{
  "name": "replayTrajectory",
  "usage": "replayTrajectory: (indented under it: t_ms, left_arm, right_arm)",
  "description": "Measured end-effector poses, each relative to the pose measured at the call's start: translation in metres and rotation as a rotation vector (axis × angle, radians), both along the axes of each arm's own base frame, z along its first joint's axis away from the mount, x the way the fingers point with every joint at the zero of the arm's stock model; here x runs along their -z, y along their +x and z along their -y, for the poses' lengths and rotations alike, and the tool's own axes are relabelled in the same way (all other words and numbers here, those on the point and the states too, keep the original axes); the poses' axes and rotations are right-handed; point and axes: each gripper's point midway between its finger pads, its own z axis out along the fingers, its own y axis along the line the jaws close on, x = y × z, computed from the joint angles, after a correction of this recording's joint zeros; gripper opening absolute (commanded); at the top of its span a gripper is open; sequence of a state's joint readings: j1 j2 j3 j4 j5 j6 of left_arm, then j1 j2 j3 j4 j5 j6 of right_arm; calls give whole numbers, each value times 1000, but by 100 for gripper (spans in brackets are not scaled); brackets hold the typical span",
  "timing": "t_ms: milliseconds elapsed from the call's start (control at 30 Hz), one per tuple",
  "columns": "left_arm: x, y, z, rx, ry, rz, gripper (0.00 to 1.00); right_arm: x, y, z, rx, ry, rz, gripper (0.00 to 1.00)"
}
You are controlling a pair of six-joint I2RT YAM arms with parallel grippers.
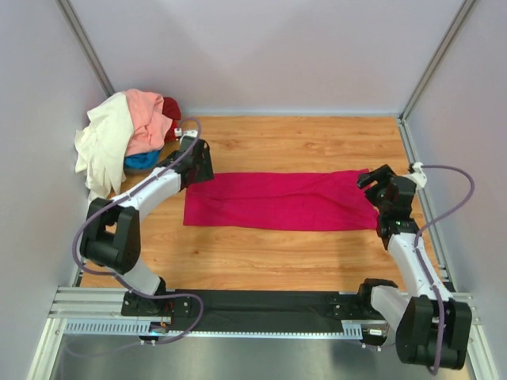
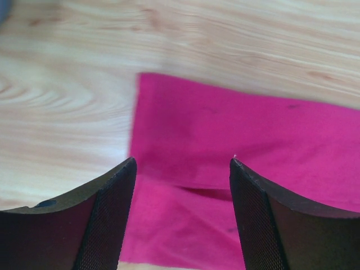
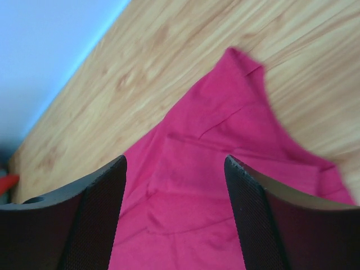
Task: Fold and stack the t-shirts
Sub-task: Fold the tshirt
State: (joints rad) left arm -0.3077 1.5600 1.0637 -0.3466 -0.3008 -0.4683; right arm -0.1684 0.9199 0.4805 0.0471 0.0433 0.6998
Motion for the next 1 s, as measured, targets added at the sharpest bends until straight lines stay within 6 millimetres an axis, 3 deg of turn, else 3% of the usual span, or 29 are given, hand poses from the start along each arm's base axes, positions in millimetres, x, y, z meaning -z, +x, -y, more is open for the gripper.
replayTrajectory:
  t_ms: [133,233,400,467,600,700,867,1000]
  left_arm:
    - [15,15,40,97,3,-37,73]
    - [37,23,61,140,14,-101,70]
    - [79,16,66,148,32,-247,68]
    - [82,13,67,143,25,-261,68]
    - [84,-1,69,138,17,-279,66]
    - [85,-25,78,157,16,-293,66]
    - [86,-83,118,251,-6,-320,66]
    - [84,-136,154,327,-115,-361,66]
  right_arm:
    - [16,21,-48,-148,-30,-127,70]
    - [44,35,-82,-244,-53,-267,71]
    - [108,43,-89,-266,-76,-548,73]
    - [125,45,-90,-275,-83,-632,73]
    - [129,62,-97,-293,-100,-694,74]
    - [129,98,-102,-303,-121,-730,75]
    - [125,193,-121,-339,-145,-703,74]
    - [109,275,-168,-472,-116,-562,77]
